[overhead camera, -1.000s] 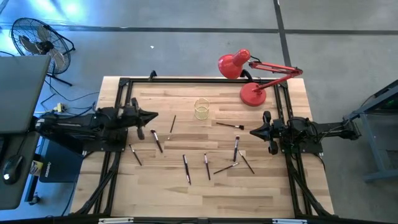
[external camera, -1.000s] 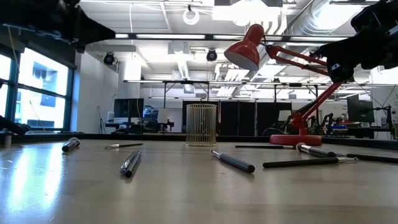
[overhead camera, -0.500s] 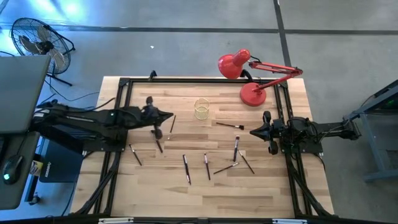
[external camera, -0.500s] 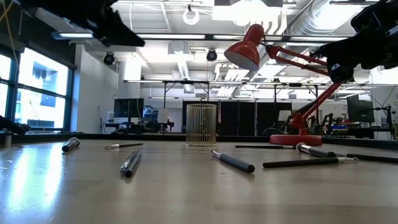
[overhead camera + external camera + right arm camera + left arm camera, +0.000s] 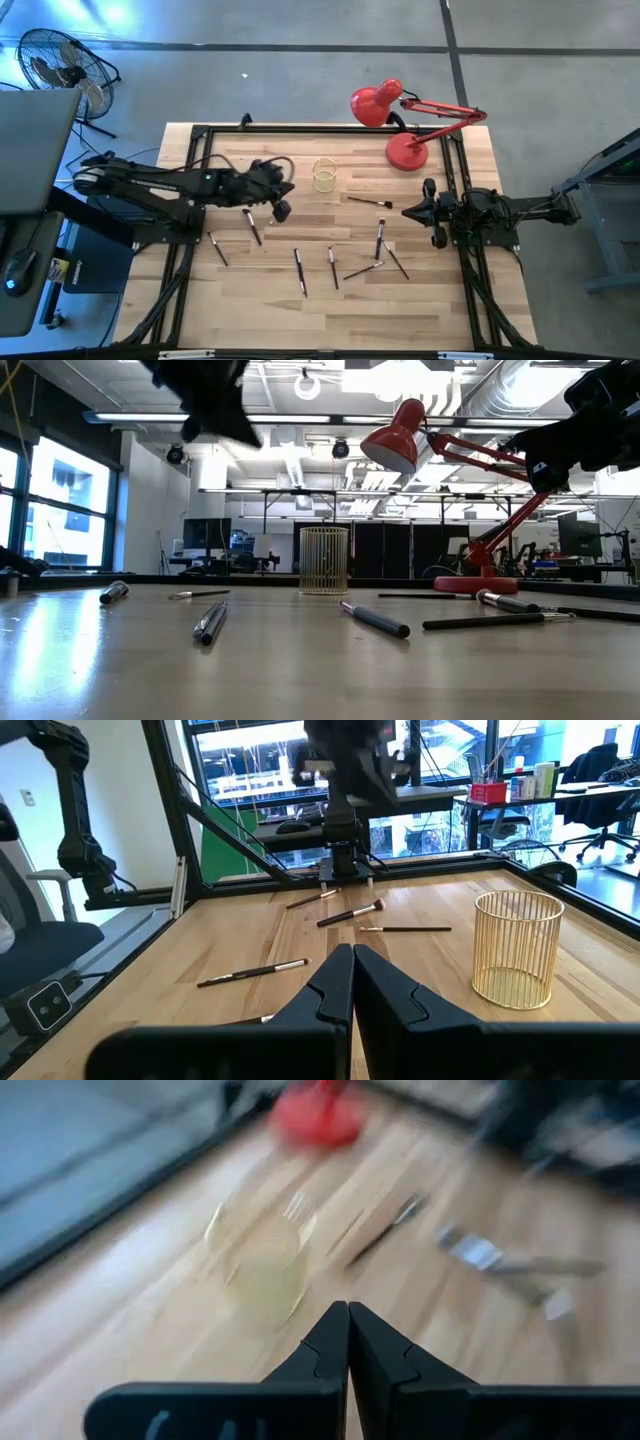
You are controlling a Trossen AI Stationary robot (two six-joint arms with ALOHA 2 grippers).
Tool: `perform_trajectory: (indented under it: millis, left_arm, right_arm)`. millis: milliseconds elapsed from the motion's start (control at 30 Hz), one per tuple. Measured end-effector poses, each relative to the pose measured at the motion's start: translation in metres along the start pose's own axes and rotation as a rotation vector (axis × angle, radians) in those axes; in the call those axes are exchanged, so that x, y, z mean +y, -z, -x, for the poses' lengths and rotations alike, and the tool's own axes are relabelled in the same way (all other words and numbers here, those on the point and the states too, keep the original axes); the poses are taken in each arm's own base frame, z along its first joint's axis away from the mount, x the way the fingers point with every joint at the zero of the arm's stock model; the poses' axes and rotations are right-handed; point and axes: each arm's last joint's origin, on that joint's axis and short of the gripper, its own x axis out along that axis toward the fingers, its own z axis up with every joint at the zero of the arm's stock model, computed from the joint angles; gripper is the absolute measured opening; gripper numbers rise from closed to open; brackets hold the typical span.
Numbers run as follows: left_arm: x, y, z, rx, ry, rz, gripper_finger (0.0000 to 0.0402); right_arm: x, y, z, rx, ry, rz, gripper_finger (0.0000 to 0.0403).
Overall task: Pick & Place Makeup Brushes
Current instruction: Put the eyeshadow brush into the makeup brush holder
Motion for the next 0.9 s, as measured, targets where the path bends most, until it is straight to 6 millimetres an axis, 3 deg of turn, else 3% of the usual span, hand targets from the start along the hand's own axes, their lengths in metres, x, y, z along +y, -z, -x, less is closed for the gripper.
perform_trajectory:
  millis: [100,367,900]
  left_arm:
    - [-0.001,-0.003,-0.002,0.061,-0.091,0.096,0.0000]
    - [0.004,0.020,-0.011,0.298,-0.245,0.293,0.0010]
    - [-0.003,0.064,-0.065,0.643,-0.400,0.448,0.0109]
  right_arm:
    - [0.000,0.000,0.000,-0.001,0.000,0.000,0.0005]
    - [0.000,0.000,0.000,-0.002,0.000,0.000,0.0005]
    - [0.000,0.000,0.000,-0.004,0.000,0.000,0.0005]
